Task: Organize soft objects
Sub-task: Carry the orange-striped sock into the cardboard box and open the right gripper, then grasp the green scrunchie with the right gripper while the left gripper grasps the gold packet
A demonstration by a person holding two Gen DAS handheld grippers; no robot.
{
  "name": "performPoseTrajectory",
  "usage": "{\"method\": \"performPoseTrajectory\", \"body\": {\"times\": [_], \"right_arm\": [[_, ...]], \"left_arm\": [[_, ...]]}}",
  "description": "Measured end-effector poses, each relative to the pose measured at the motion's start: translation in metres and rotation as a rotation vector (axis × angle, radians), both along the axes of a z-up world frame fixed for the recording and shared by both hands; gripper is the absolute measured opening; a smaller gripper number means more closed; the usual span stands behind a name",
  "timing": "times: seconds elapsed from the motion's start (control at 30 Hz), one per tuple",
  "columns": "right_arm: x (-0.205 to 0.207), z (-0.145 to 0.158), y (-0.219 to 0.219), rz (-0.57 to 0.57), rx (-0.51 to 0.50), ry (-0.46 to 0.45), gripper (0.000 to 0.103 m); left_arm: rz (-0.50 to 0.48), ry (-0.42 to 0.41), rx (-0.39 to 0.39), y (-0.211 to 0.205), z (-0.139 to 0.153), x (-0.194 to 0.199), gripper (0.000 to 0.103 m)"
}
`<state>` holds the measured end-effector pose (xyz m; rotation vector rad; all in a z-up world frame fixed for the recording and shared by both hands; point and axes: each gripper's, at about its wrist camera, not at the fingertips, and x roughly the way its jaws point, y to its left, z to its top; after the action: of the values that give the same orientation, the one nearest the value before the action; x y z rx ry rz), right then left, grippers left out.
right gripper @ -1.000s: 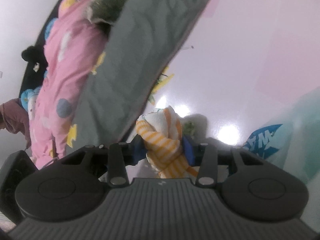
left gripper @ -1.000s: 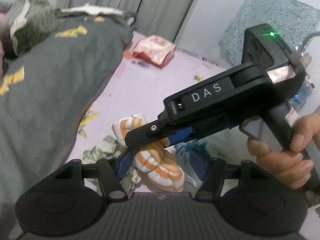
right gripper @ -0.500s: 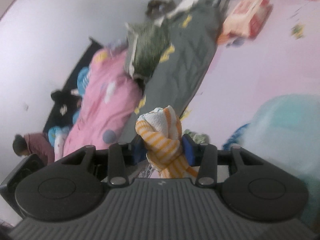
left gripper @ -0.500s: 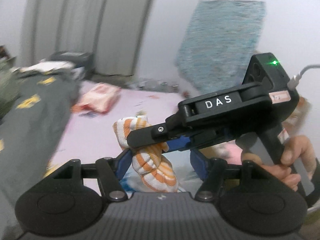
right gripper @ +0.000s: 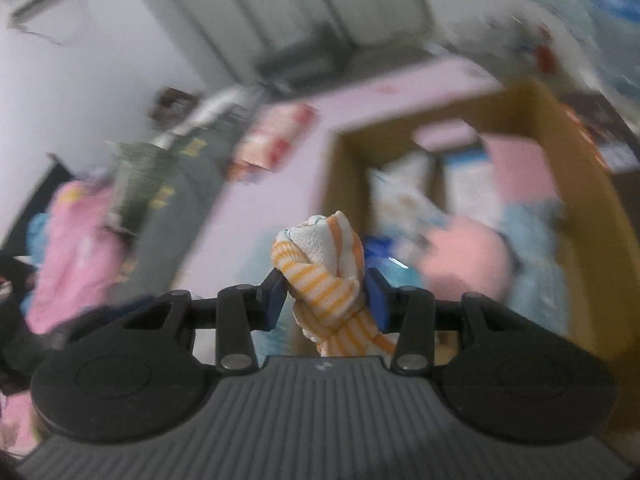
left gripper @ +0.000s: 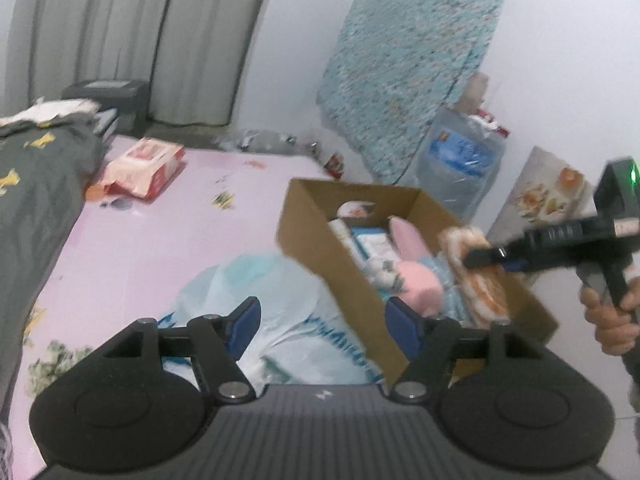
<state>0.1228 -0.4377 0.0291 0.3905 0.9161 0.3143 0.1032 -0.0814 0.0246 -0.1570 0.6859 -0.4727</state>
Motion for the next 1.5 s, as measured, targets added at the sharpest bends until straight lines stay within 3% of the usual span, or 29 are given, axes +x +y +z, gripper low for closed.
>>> {"method": "performPoseTrajectory", "body": {"times": [0.13, 0.27, 0.33, 0.5, 0.63, 0.77, 0.97, 1.2, 1.33, 1.5], "right_arm": [[0.008, -0.049, -0.013, -0.021, -0.11, 0.139, 0.042], [0.017, -0.096, -0.009, -0.012, -0.139, 0.287, 0.043], [0.023, -0.107, -0.004, -0.016, -0.159, 0.318, 0.045], [0.02, -0.098, -0.003, -0.041, -0.161, 0.287, 0.055], [0.011, -0.071, 0.004, -0.061, -0.169, 0.217, 0.059], [0.011, -0.038, 0.015, -0.051, -0.093, 0.146, 0.06], [0.014, -0.018, 0.084, 0.127, 0.08, 0.066, 0.064], [0.042, -0.037, 0.187, 0.349, 0.171, 0.137, 0.064], [0.062, -0.049, 0.251, 0.46, 0.164, 0.222, 0.064], [0.087, -0.067, 0.33, 0.551, 0.059, 0.276, 0.065]], "left_arm": [[0.055, 0.042, 0.013, 0.017, -0.011, 0.006, 0.07], [0.104, 0.061, 0.018, 0.033, -0.014, 0.004, 0.07], [0.122, 0.06, 0.021, 0.04, -0.016, 0.003, 0.07], [0.16, 0.05, 0.043, 0.057, -0.021, -0.002, 0.072], [0.187, 0.057, 0.05, 0.071, -0.026, -0.007, 0.074], [0.231, 0.064, 0.051, 0.089, -0.031, -0.014, 0.075], [0.294, 0.081, 0.082, 0.114, -0.041, -0.029, 0.075], [0.337, 0.105, 0.135, 0.132, -0.058, -0.04, 0.07], [0.331, 0.122, 0.148, 0.133, -0.068, -0.037, 0.069], [0.253, 0.21, 0.143, 0.127, -0.092, -0.027, 0.069]]}}
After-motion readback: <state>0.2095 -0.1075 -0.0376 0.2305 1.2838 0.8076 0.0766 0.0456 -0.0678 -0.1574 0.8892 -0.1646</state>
